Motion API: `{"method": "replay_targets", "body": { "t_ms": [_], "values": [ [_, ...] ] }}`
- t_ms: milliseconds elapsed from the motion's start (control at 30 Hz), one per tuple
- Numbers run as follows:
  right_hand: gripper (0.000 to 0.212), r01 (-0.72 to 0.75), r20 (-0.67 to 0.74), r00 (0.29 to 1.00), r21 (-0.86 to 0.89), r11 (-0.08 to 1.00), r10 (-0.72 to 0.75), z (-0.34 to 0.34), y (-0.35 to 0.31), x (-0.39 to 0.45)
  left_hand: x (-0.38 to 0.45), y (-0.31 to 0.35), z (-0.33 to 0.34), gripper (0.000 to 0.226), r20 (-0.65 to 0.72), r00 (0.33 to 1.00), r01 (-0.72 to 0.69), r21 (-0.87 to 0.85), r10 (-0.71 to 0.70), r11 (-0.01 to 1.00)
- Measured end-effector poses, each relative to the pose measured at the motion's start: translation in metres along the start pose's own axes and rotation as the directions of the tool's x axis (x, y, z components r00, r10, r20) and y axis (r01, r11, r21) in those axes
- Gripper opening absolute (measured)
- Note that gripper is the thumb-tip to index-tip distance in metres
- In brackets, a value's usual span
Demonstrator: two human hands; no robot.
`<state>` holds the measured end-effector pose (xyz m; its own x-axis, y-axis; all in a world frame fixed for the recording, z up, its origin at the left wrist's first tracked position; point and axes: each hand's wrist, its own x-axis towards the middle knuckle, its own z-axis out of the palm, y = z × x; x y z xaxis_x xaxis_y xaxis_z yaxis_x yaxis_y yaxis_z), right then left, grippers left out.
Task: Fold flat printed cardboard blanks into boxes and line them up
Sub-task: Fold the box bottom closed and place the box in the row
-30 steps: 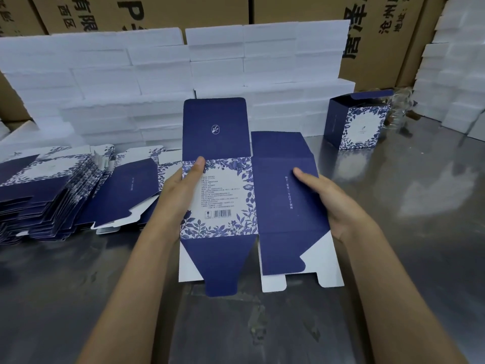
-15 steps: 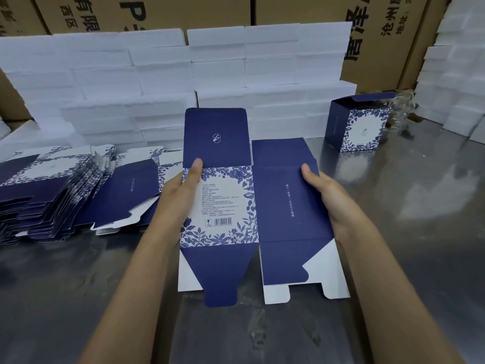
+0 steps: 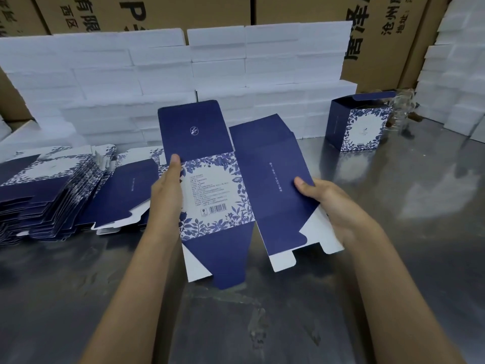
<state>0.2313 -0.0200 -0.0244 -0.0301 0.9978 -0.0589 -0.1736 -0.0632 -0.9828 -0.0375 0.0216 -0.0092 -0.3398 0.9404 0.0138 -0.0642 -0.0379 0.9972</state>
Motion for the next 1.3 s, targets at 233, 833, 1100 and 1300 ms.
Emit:
{"method": "replay_targets", "body": {
  "t_ms": [233, 833, 1100, 1300],
  "values": [
    [0.036, -0.056, -0.016, 0.998, 0.167, 0.984, 0.059, -0.01, -0.004, -0.001, -0.009, -0.009, 0.009, 0.048, 0.085, 0.974, -0.222, 0.211, 0.208, 0.952],
    [0.037, 0.098, -0.092, 0.993, 0.304, 0.948, -0.073, -0.005, -0.009, 0.0, -0.048, -0.026, 0.042, 0.087, 0.67, 0.721, -0.395, 0.188, 0.176, 0.899],
    [0.035, 0.144, 0.091, 0.986, -0.047, 0.988, -0.139, 0.022, 0.003, 0.001, -0.047, -0.009, 0.039, 0.041, 0.465, 0.812, -0.439, 0.09, 0.352, 0.894],
    [0.067, 0.179, -0.07, 0.975, -0.307, 0.935, -0.21, 0.031, 0.014, 0.008, -0.047, -0.007, 0.039, 0.03, 0.394, 0.851, -0.423, 0.117, 0.349, 0.899]
  ]
}}
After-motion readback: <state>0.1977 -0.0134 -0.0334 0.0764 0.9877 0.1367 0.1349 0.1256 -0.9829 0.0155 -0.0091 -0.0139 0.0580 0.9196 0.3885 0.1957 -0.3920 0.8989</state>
